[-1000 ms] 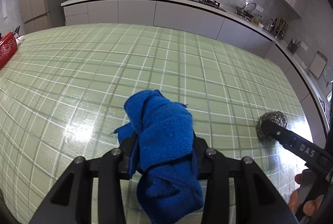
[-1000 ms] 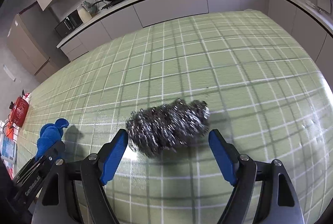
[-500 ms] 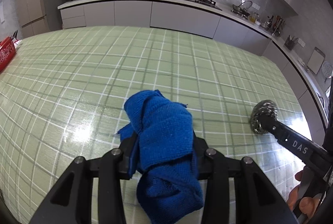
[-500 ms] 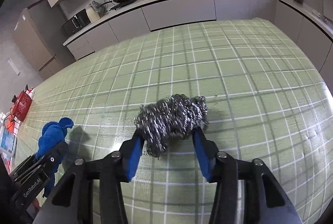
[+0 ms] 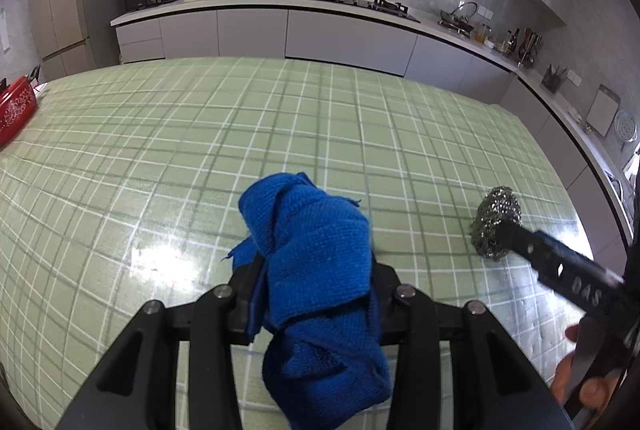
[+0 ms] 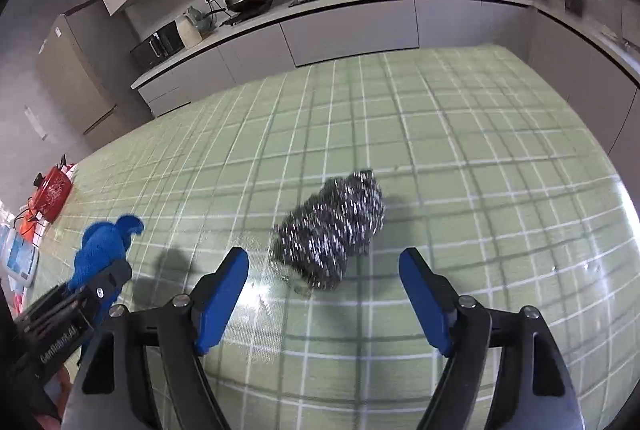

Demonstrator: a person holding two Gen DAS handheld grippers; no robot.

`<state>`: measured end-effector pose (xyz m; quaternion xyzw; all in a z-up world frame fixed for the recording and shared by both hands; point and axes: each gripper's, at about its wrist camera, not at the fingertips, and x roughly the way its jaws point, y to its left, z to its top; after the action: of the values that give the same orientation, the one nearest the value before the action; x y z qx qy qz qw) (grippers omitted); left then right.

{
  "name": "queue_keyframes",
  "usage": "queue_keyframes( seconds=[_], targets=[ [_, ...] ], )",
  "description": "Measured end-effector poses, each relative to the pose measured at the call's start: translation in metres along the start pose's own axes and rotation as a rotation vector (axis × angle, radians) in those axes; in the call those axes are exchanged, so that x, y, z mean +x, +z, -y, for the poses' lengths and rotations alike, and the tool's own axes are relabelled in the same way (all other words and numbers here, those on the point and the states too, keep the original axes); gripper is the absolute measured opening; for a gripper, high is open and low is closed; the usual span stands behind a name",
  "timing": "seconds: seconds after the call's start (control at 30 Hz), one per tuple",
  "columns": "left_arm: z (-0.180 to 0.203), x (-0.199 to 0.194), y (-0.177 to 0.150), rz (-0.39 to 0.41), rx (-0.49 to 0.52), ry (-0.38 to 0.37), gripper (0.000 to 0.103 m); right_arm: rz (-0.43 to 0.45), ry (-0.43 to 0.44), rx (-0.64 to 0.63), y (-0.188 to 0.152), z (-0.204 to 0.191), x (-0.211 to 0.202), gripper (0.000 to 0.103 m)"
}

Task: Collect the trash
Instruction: 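Grasp the blue cloth with the left tool while the right tool grasps the steel wool, then carry the blue cloth and steel wool over the black bin and open both tools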

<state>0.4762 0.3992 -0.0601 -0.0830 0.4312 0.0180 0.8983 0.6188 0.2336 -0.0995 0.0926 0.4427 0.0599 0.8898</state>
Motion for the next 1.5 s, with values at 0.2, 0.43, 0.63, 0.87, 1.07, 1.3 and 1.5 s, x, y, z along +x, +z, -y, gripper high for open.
queue_keyframes(
  seconds=[0.2, 0.43, 0.63, 0.87, 1.07, 1.3, 1.5],
  targets=[
    [-0.003, 0.002, -0.003, -0.003, -0.004, 0.01, 0.041, -0.051, 0.036, 0.085, 0.019, 0.011, 0.026, 0.08],
    [-0.007, 0.007, -0.002, -0.013, -0.01, 0.013, 0.041, -0.044, 0.032, 0.113, 0.023, 0.002, 0.039, 0.054],
    [-0.006, 0.007, -0.001, -0.016, -0.019, -0.001, 0.041, -0.056, 0.012, 0.062, 0.022, -0.01, 0.039, 0.044],
    [0.007, -0.008, -0.006, 0.006, -0.01, -0.017, 0.041, -0.052, 0.019, 0.033, 0.0, -0.004, 0.011, 0.043],
    [0.029, -0.028, -0.018, 0.033, -0.001, -0.022, 0.041, -0.026, 0.041, 0.028, -0.018, 0.013, -0.026, 0.042],
    [0.075, -0.06, -0.042, 0.07, -0.002, -0.009, 0.041, -0.005, 0.079, 0.001, -0.042, 0.045, -0.074, 0.042],
    [0.121, -0.086, -0.07, 0.09, -0.002, -0.015, 0.041, 0.011, 0.1, -0.028, -0.061, 0.082, -0.113, 0.043]
  ],
)
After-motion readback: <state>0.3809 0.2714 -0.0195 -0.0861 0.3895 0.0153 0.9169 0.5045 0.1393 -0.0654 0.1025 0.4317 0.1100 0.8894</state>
